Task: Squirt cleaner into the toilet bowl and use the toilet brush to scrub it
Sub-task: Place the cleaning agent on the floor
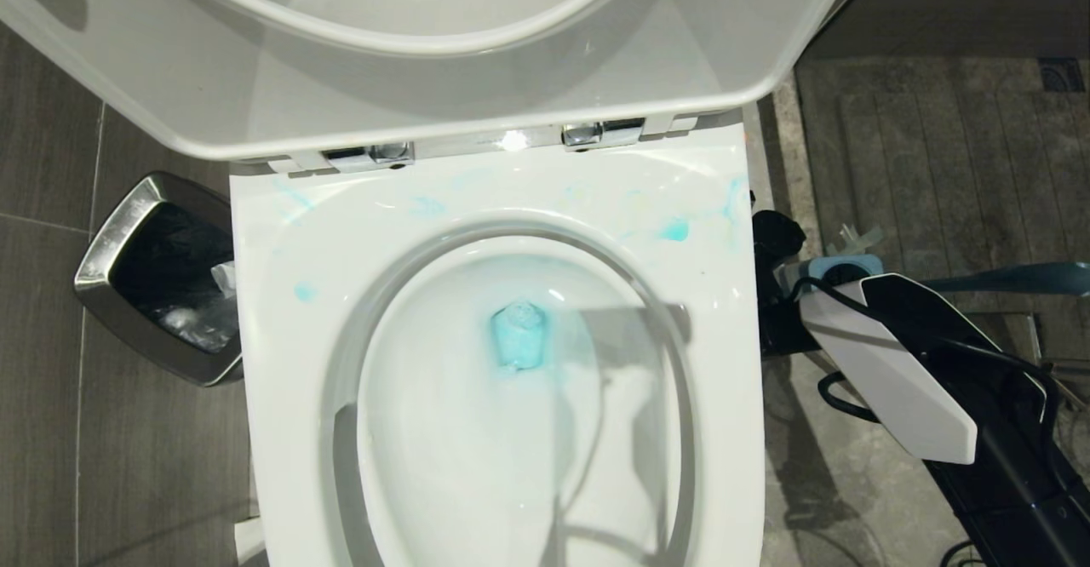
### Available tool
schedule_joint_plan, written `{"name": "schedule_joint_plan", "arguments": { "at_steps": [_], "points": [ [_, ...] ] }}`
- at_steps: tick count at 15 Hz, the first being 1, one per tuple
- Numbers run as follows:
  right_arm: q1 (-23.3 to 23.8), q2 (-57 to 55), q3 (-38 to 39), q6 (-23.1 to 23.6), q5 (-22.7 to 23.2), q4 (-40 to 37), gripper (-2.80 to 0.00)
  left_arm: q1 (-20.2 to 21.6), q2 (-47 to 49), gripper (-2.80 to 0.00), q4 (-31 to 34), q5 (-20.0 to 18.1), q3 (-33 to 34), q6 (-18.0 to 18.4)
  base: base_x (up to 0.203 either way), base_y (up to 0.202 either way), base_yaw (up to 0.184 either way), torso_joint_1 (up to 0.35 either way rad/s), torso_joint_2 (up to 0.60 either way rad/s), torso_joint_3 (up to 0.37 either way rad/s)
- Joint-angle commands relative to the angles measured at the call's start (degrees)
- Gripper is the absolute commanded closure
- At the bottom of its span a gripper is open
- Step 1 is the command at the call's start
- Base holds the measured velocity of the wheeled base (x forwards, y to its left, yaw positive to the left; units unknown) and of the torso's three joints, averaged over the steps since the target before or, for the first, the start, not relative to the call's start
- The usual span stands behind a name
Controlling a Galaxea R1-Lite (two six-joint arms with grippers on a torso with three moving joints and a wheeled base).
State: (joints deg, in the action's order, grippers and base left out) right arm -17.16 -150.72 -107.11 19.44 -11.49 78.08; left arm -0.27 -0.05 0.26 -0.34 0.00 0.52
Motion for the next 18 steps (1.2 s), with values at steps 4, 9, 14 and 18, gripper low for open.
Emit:
{"name": "schedule_joint_plan", "arguments": {
  "at_steps": [4, 9, 14, 18],
  "points": [
    [-0.3, 2.2, 2.8, 0.5, -0.9, 0.6, -2.8, 0.1, 0.0, 0.0, 0.0, 0.0, 0.0, 0.0, 0.0, 0.0, 0.0, 0.0, 0.0, 0.0],
    [-0.9, 12.5, 22.1, 0.4, -1.0, 0.9, -2.8, 0.0, 0.0, 0.0, 0.0, 0.0, 0.0, 0.0, 0.0, 0.0, 0.0, 0.0, 0.0, 0.0],
    [-1.2, 29.6, 44.4, 0.4, -1.3, 2.6, -1.04, 0.0, 0.0, 0.0, 0.0, 0.0, 0.0, 0.0, 0.0, 0.0, 0.0, 0.0, 0.0, 0.0],
    [-1.4, 40.8, 54.0, 0.9, -3.2, 2.3, 0.0, 0.0, 0.0, 0.0, 0.0, 0.0, 0.0, 0.0, 0.0, 0.0, 0.0, 0.0, 0.0, 0.0]
  ]
}}
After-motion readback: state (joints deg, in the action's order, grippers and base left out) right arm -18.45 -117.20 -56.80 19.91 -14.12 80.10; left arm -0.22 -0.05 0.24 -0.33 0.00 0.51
